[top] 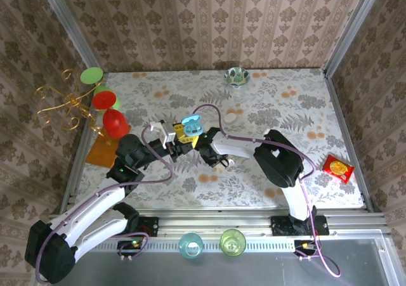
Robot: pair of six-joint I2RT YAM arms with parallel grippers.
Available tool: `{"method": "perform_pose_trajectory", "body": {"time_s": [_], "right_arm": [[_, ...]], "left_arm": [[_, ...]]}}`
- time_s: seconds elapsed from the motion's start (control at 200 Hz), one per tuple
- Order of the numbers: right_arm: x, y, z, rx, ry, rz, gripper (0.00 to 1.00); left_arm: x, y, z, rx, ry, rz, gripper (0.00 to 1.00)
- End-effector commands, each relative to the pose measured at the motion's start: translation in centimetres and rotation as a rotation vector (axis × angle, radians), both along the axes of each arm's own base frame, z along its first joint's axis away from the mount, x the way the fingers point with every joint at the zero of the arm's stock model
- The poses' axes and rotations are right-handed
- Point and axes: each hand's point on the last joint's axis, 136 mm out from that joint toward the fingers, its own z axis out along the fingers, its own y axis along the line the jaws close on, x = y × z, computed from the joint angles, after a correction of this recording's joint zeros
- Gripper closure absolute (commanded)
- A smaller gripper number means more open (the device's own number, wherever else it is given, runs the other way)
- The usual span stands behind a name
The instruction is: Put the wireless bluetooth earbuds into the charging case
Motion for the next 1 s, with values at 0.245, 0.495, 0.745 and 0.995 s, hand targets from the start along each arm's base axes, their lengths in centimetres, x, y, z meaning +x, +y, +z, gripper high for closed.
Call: {"method": "perform_pose_trajectory", "body": {"time_s": [0.245,0.495,0.745,0.995], "right_arm": [[-0.3,-1.0,6.6,0.537,0.097,-0.193,0.82],[-1.1,-0.1,10.3,0.973,0.246,-0.303,0.82],[-2.2,-0.5,12.2,1.167,0.365,-0.346,0.83],[-2.2,-0.8,13.3,1.304,0.424,-0.383,0.83]], "left_arm": [[-0.9,0.1,1.6,-0.026,-0.051,-0.022,0.81],[-0.9,0.1,1.0,-0.020,-0.040,-0.022,0.81],[-0.7,-0.1,1.1,-0.025,-0.037,-0.027,0.81],[-0.7,-0.3,0.9,-0.025,-0.032,-0.035,0.81]]}}
